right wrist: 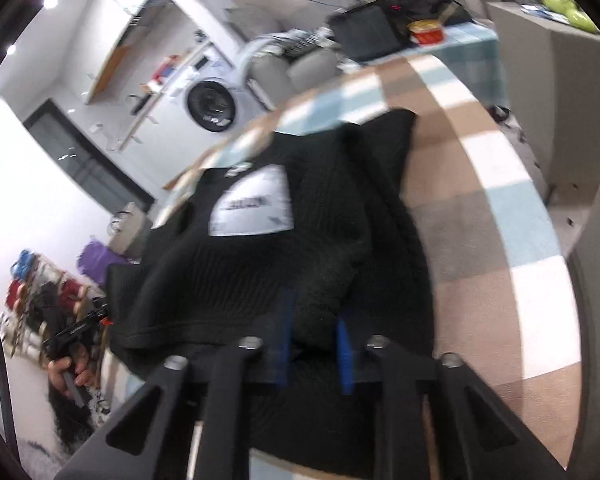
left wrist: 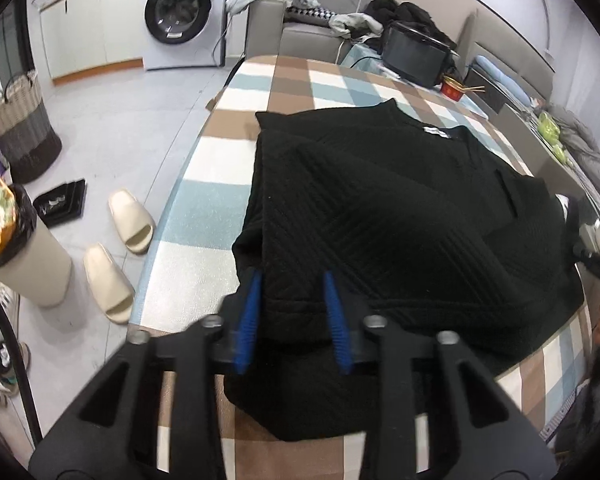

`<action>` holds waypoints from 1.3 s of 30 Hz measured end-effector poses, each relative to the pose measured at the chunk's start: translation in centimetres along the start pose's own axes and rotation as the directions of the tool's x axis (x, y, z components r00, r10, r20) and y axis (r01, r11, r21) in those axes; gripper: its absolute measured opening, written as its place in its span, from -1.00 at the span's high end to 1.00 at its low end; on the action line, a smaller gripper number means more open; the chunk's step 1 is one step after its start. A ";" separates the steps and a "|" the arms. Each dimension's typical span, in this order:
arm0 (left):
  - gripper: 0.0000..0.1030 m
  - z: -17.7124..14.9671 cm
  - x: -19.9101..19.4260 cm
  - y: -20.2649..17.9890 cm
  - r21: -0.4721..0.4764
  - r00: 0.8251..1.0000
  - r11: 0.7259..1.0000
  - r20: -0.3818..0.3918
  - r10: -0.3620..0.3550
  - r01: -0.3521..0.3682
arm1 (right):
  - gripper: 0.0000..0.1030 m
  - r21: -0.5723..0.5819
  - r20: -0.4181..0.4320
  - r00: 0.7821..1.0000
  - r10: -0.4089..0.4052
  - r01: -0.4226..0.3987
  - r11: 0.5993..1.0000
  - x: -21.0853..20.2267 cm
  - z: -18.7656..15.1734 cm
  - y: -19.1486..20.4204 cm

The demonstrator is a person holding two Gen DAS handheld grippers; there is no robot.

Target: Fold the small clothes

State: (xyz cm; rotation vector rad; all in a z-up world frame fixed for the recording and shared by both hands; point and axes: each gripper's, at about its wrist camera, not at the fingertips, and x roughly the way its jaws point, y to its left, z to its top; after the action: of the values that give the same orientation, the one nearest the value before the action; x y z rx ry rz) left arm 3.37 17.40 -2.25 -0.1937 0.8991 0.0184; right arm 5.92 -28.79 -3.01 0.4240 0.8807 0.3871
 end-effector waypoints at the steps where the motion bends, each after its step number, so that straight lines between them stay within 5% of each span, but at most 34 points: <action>1: 0.66 -0.1 -0.3 -0.1 0.004 1.000 1.000 0.001 -0.006 0.006 | 0.70 -0.013 0.013 1.000 0.016 -0.016 1.000 -0.4 -0.1 0.4; 8: 0.81 -0.3 -2.1 -0.3 0.002 0.997 0.998 0.028 -0.065 0.065 | 0.71 -0.039 0.096 0.992 0.087 -0.083 0.996 -3.1 0.3 2.6; 17: 0.80 -0.7 -0.1 0.6 -0.050 0.998 0.997 -0.012 -0.062 0.061 | 0.71 0.026 0.033 0.999 0.043 -0.044 0.999 -0.9 -0.4 1.0; 23: 0.91 0.9 -1.7 1.4 -0.076 0.989 0.989 0.082 -0.122 0.128 | 0.73 0.063 0.079 0.993 0.090 -0.095 0.994 -1.2 0.5 1.0; 30: 0.92 6.8 -3.1 2.9 -0.128 0.965 0.974 0.210 -0.158 0.187 | 0.75 0.096 0.207 0.971 0.117 -0.139 0.986 -1.8 6.8 1.5; 36: 0.92 13.0 -0.2 3.2 -0.140 0.965 0.979 0.236 -0.111 0.147 | 0.75 0.210 0.270 0.963 -0.013 -0.045 0.977 1.3 13.4 0.0; 39: 0.84 15.0 3.0 3.9 -0.195 0.983 0.979 0.183 -0.029 0.066 | 0.39 0.304 0.214 0.967 -0.137 0.067 0.950 4.3 15.3 -2.0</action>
State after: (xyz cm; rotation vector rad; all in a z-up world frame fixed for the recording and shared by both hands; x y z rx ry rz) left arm 16.49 23.67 3.85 -0.3958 0.7119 0.0809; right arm 20.98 -31.37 1.82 0.6826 0.7284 0.1041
